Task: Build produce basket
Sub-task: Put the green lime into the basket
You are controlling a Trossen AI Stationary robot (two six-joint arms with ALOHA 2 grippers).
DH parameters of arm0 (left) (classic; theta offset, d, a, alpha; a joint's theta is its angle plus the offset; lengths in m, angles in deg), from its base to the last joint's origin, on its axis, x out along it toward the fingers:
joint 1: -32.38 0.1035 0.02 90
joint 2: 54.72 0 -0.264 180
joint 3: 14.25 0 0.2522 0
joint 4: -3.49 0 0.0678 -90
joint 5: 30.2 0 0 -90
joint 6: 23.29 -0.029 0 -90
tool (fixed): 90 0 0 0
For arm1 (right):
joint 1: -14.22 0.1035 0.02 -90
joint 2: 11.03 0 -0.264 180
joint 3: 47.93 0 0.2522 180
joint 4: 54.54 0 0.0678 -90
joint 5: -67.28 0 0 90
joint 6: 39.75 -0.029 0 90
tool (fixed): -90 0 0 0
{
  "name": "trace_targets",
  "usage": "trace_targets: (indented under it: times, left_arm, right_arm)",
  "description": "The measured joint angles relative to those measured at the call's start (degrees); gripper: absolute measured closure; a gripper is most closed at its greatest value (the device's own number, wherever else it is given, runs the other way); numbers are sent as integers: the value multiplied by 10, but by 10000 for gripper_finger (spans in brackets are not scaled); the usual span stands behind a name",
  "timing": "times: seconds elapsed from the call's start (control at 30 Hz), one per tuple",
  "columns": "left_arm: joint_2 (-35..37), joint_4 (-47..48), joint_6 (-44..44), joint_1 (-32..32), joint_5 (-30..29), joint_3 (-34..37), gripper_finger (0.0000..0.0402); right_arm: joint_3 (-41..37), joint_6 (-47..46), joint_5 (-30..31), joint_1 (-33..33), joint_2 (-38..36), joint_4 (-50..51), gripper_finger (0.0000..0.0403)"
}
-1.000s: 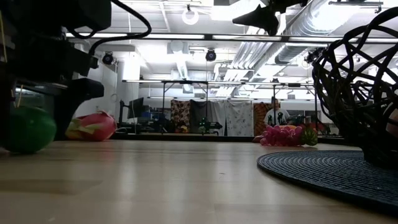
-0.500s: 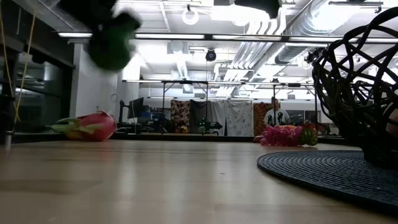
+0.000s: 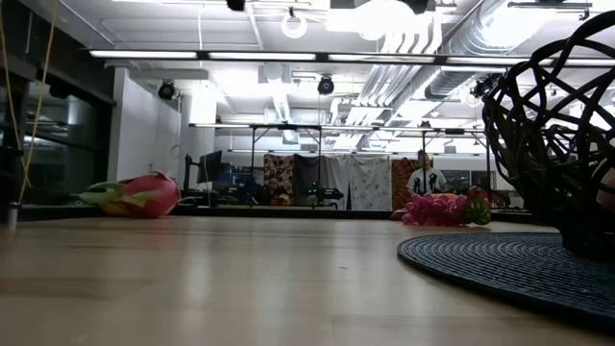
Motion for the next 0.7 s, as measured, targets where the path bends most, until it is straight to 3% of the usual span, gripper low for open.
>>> trace_targets:
  times: [0.33,0.5,0.7]
  left_arm:
    - [-44,-44,3,1,24,2,133]
    - [-80,-100,7,1,29,1,133]
    - [-114,-133,22,0,36,-1,133]
  right_arm:
    - [0,-47,24,0,11,-7,116]
    - [1,-37,-26,0,52,-50,116]
    - [0,-53,-43,1,106,-118,116]
